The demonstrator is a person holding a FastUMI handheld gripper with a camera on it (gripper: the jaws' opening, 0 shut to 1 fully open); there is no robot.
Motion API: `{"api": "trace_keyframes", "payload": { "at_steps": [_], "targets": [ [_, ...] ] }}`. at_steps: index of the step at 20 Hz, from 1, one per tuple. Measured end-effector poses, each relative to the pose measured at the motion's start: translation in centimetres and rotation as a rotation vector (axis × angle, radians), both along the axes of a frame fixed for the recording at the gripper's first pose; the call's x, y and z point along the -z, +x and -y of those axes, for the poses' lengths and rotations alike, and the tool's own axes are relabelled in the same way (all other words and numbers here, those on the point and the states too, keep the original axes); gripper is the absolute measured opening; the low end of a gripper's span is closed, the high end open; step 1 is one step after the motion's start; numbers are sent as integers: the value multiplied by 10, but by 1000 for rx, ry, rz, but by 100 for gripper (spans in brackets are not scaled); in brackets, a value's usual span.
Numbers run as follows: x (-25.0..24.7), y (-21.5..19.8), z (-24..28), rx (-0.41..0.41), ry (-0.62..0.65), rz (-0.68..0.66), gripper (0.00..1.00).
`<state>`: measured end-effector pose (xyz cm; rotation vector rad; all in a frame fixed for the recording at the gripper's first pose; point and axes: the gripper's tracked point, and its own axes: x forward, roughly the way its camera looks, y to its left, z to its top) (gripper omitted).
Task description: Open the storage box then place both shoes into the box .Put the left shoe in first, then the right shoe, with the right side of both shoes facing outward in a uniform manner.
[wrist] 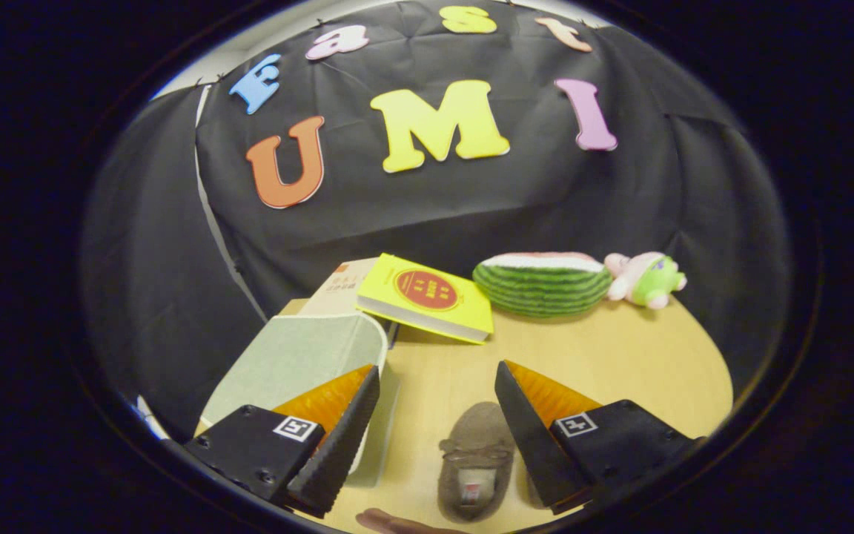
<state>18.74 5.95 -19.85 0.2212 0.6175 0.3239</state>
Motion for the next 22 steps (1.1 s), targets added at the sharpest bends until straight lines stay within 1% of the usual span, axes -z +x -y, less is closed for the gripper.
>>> {"api": "trace_keyframes", "payload": {
  "at_steps": [1,3,6,8,9,11,13,14,16,18,19,20,22],
  "targets": [
    [8,3,-12,-51,54,-53,100],
    [16,11,-35,-152,154,-118,100],
    [26,16,-62,-310,257,-192,100],
    [40,23,-62,-331,254,-229,100],
    [42,29,-63,-335,290,-229,100],
    [40,29,-71,-382,407,-268,100],
    [41,23,-80,-439,537,-352,99],
    [47,24,-83,-435,574,-397,99],
    [60,26,-89,-446,592,-457,99],
    [64,18,-101,-487,663,-535,99],
    [63,18,-107,-488,708,-563,99],
    [66,18,-109,-479,721,-589,99],
    [69,19,-113,-487,723,-613,98]
  ]
}}
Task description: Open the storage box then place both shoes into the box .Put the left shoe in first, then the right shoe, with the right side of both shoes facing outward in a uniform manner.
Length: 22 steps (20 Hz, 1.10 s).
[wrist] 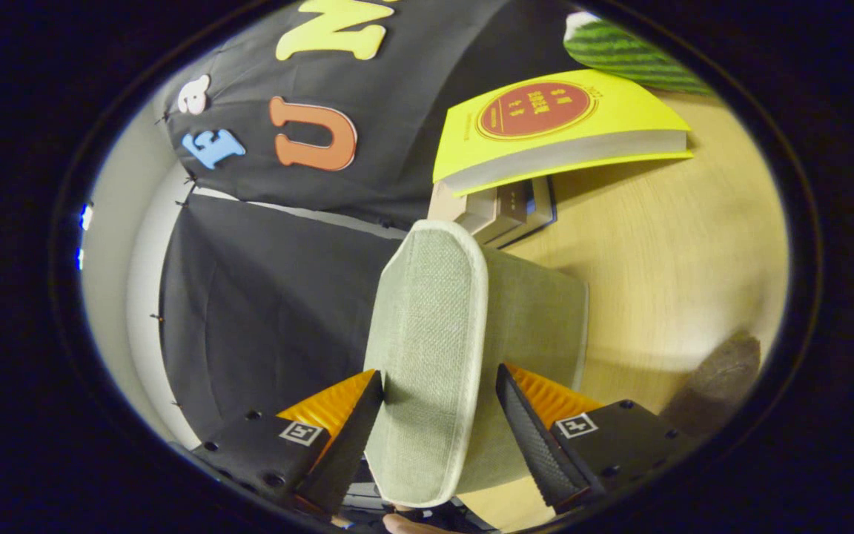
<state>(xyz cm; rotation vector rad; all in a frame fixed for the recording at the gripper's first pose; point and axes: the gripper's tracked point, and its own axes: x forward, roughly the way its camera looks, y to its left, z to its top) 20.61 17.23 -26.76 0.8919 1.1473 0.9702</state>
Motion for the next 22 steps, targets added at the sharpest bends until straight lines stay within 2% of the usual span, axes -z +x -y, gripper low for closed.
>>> {"api": "trace_keyframes", "payload": {
  "at_steps": [2,7,9,11,15,17,22],
  "targets": [
    [-4,4,2,7,7,8,94],
    [-12,6,15,44,32,14,58],
    [-18,11,22,83,29,32,44],
    [-22,10,24,96,1,34,26],
    [-34,5,27,136,-93,31,8],
    [-44,1,28,151,-141,40,6],
    [-90,-5,21,235,-114,-8,6]
  ]
}}
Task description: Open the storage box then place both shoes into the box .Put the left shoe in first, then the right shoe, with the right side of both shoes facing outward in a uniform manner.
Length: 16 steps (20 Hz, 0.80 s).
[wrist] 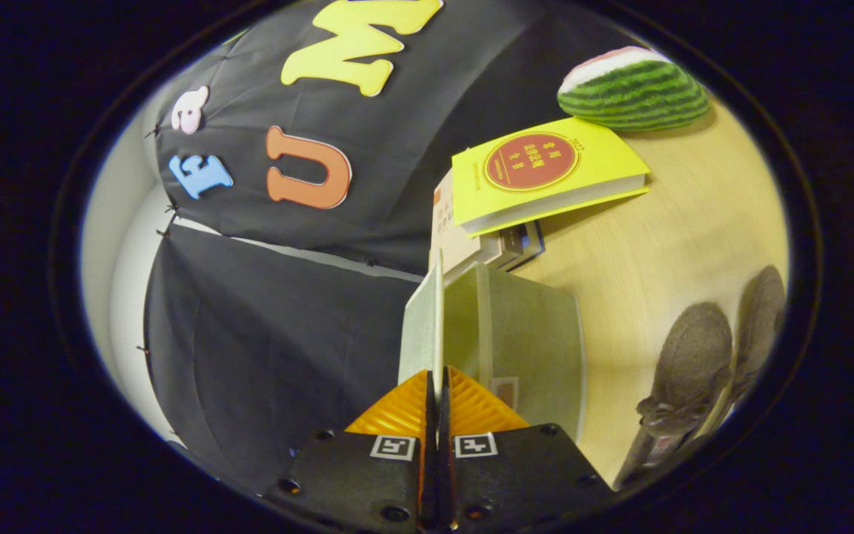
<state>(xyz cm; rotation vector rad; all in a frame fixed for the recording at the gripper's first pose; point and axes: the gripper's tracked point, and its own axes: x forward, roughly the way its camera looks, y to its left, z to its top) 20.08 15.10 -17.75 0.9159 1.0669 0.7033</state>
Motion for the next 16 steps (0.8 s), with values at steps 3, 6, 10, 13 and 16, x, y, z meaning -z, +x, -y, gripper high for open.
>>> {"api": "trace_keyframes", "payload": {
  "at_steps": [3,6,10,13,16],
  "targets": [
    [-28,-8,-8,12,-30,47,6],
    [-54,-15,-25,38,-35,66,6],
    [-78,-27,-55,31,-84,119,6],
    [-92,-35,-82,14,-113,161,7],
    [-102,-43,-112,-8,-121,189,8]
  ]
}}
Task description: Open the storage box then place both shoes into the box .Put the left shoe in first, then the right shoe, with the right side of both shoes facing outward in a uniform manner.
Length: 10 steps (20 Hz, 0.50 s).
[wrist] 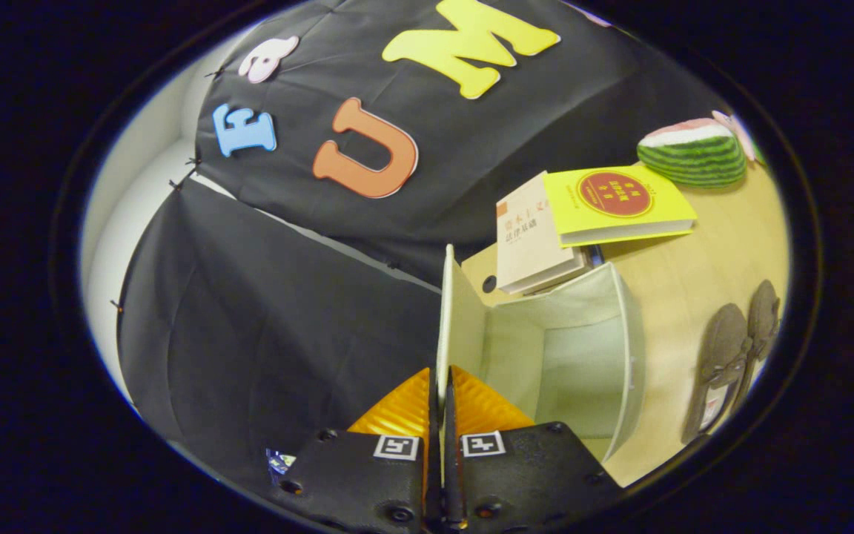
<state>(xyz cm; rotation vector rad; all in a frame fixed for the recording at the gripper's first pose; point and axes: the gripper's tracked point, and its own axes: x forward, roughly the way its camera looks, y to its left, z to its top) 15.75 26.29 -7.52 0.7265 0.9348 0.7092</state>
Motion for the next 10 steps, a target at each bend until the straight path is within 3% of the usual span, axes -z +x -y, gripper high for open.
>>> {"api": "trace_keyframes", "payload": {
  "at_steps": [8,10],
  "targets": [
    [-16,-18,-72,-48,-30,46,11],
    [-23,-28,-90,-74,-44,62,15]
  ]
}}
